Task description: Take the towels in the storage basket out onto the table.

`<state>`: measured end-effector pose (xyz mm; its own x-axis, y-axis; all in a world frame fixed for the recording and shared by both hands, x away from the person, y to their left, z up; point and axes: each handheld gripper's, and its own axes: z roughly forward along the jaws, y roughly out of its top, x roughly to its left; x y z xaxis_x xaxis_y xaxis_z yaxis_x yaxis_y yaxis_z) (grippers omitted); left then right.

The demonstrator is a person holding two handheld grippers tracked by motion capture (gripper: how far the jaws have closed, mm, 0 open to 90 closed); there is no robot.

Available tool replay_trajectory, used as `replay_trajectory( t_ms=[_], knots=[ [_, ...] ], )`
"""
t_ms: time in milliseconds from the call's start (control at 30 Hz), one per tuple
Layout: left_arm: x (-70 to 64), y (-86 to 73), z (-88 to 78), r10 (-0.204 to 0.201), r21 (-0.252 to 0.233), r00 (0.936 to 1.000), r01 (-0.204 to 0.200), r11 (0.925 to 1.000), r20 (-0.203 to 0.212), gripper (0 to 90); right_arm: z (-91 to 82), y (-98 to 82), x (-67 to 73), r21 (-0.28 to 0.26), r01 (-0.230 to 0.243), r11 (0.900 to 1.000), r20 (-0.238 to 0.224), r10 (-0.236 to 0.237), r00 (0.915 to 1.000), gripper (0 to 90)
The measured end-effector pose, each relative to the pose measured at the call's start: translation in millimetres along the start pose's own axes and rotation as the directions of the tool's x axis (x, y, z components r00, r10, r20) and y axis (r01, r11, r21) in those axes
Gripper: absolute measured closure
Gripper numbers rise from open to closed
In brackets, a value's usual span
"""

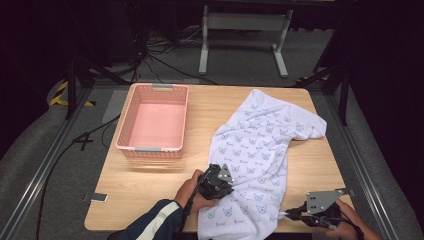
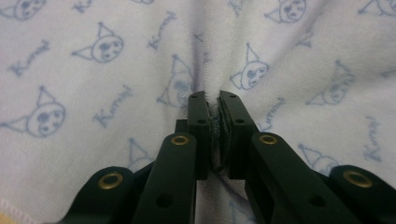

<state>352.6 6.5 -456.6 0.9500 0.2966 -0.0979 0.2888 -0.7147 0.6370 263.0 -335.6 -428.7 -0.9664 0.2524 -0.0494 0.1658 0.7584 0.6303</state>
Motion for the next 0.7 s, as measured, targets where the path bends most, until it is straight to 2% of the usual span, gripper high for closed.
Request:
replay_trajectory(
  t_ms=[67,100,133,167,200,267,300,367,400,433,500,533,567,600,633,667,700],
  knots=[
    [1.1,-6.1,-4.9,-0.006,0.013,0.9996,0.006,0.9999,-0.026,84.5,-8.2,-1.7,2.8,-0.019,-0.002,1.0,-0.009,0.002,1.0,86.4],
    [2.8,-11.9,-10.0,-0.024,-0.004,0.9991,0.024,0.9997,-0.036,83.6,-10.8,-2.3,6.9,-0.027,0.011,1.0,-0.018,-0.011,0.9998,86.5],
    [2.8,-11.9,-10.0,-0.024,-0.004,0.9991,0.024,0.9997,-0.036,82.9,-10.8,-2.3,6.9,-0.027,0.011,1.0,-0.018,-0.011,0.9998,86.5],
    [6.5,-17.9,-16.4,-0.031,0.007,0.9976,0.032,0.9995,-0.062,82.5,-11.4,-2.4,9.5,-0.014,0.021,1.0,-0.028,-0.022,0.9994,86.6],
    [6.5,-17.9,-16.4,-0.031,0.007,0.9976,0.032,0.9995,-0.062,83.0,-11.4,-2.4,9.5,-0.014,0.021,1.0,-0.028,-0.022,0.9994,86.6],
    [13.2,-24.9,-24.1,-0.062,0.013,0.993,0.064,0.9979,-0.101,83.2,-15.3,-2.2,10.0,-0.021,0.029,0.999,-0.036,-0.03,0.9989,86.7],
    [13.2,-24.9,-24.1,-0.062,0.013,0.993,0.064,0.9979,-0.101,83.4,-15.3,-2.2,10.0,-0.021,0.029,0.999,-0.036,-0.03,0.9989,86.7],
    [19.8,-31.8,-30.5,-0.085,0.013,0.9868,0.088,0.996,-0.138,83.9,-22.0,-2.6,12.6,-0.014,0.05,0.999,-0.053,-0.05,0.9974,86.7],
    [23.1,-35.8,-34.3,-0.112,0.013,0.9819,0.115,0.9933,-0.153,84.0,-24.1,-3.2,12.7,-0.018,0.056,0.998,-0.058,-0.057,0.9967,86.7],
    [25.3,-38.0,-36.8,-0.117,0.013,0.9808,0.12,0.9927,-0.156,84.1,-27.1,-4.9,13.7,-0.018,0.062,0.998,-0.079,-0.064,0.9949,86.7],
    [27.8,-43.7,-42.1,-0.151,0.009,0.9758,0.155,0.9879,-0.158,84.0,-28.5,-7.3,14.4,-0.007,0.068,0.998,-0.096,-0.068,0.9931,86.6],
    [26.3,-45.5,-43.9,-0.158,0.016,0.9767,0.162,0.9867,-0.146,82.9,-27.9,-8.2,14.9,0.006,0.07,0.998,-0.109,-0.069,0.9917,86.5],
    [25.0,-46.9,-44.5,-0.14,0.03,0.982,0.144,0.9891,-0.127,81.0,-27.4,-8.3,14.8,0.01,0.074,0.997,-0.12,-0.073,0.9901,85.7],
    [22.1,-48.7,-46.1,-0.129,0.033,0.9852,0.133,0.9905,-0.113,78.8,-26.7,-7.9,14.9,0.005,0.065,0.998,-0.136,-0.064,0.9887,81.0],
    [19.3,-49.6,-47.9,-0.121,0.044,0.9873,0.126,0.991,-0.103,76.3,-25.2,-6.9,13.4,0.002,0.054,0.999,-0.141,-0.053,0.9885,69.6],
    [17.5,-50.5,-47.9,-0.114,0.039,0.9879,0.119,0.9921,-0.105,73.3,-23.4,-5.7,12.7,0.001,0.044,0.999,-0.163,-0.043,0.9856,65.6],
    [15.7,-50.4,-49.2,-0.122,0.048,0.987,0.127,0.9907,-0.104,69.7,-21.8,-3.2,11.8,-0.006,0.051,0.999,-0.149,-0.052,0.9876,60.0]
  ],
)
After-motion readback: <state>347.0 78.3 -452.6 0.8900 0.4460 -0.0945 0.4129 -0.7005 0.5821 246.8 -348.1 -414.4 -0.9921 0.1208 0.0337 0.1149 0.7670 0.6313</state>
